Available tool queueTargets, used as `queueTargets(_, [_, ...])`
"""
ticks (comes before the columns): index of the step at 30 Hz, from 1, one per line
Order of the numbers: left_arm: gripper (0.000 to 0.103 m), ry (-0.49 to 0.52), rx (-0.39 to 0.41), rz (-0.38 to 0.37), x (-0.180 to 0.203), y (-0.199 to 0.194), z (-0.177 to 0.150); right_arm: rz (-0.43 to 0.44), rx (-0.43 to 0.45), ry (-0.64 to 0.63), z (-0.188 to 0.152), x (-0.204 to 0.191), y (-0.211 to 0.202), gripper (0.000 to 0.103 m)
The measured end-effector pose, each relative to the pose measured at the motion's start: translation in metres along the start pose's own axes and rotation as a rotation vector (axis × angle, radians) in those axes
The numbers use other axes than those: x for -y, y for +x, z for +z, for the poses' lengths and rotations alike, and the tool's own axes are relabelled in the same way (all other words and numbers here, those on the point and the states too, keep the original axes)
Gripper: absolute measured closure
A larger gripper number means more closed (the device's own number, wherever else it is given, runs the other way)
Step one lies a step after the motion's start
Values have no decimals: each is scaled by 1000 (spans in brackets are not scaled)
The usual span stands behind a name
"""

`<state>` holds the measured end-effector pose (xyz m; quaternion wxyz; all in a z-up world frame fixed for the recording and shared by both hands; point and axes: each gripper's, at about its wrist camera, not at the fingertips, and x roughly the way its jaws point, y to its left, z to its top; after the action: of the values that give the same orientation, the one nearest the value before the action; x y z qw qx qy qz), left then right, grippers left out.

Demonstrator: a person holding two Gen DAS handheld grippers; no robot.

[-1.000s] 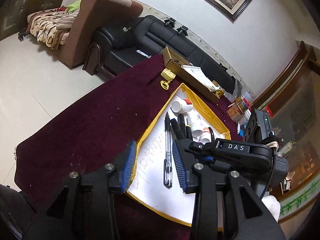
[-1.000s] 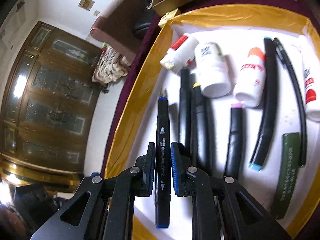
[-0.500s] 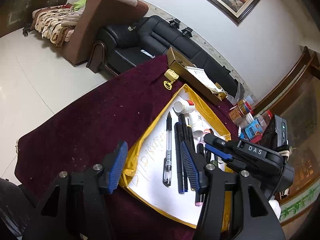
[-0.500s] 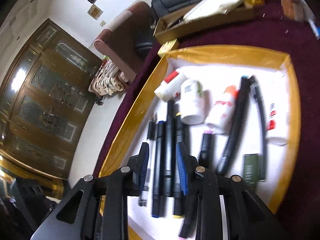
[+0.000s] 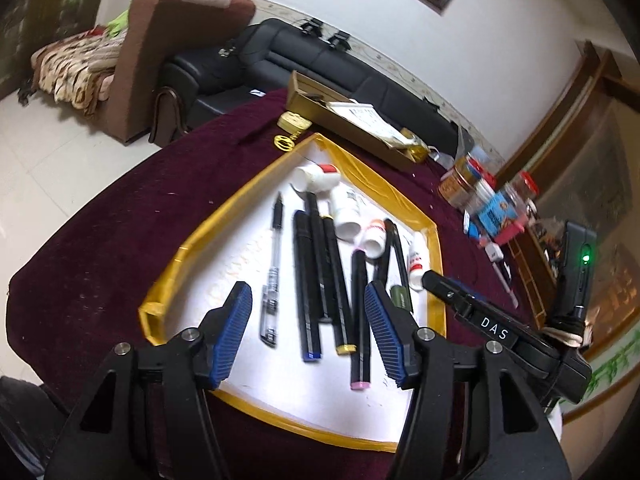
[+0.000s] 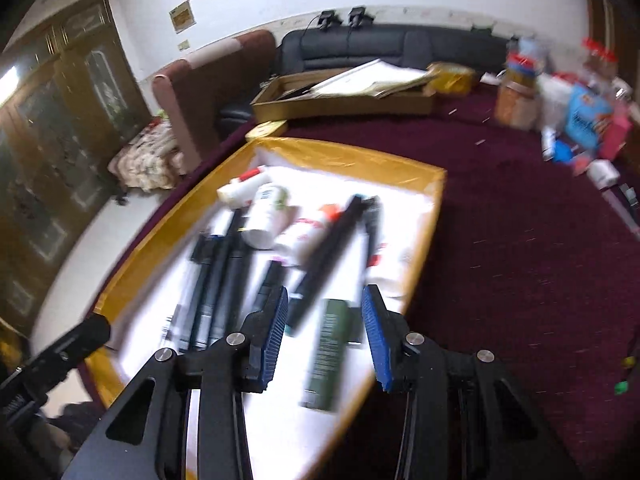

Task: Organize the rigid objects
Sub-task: 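Move both grippers back toward the last two black markers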

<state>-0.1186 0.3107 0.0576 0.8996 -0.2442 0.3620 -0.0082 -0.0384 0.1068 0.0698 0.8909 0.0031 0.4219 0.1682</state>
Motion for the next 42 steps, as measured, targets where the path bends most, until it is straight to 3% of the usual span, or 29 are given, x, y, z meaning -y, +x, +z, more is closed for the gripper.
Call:
queueTargets(7, [45,64,-28,5,27,6,-9,-161,59,-72,-12,16,-20,64])
queueTargets(12, [45,105,-47,8,47,10,-17,-207,91,-96,-17,22,-27,64])
queueTargets(30, [45,214,-114,7,106,26,-37,-246,121,-56,-28,71,-44,63])
queueTargets(35, [45,258,-135,5,125,32,-43,-249,116,-36,-33,91,-47,57])
queueTargets(38, [45,287,-149,-8,137,35,-47,-269,110,-9,-39,113,-52,57])
queueTargets(42, [45,327,-169,-22,154,39,-54,-291,99,116,-51,174,-66,57])
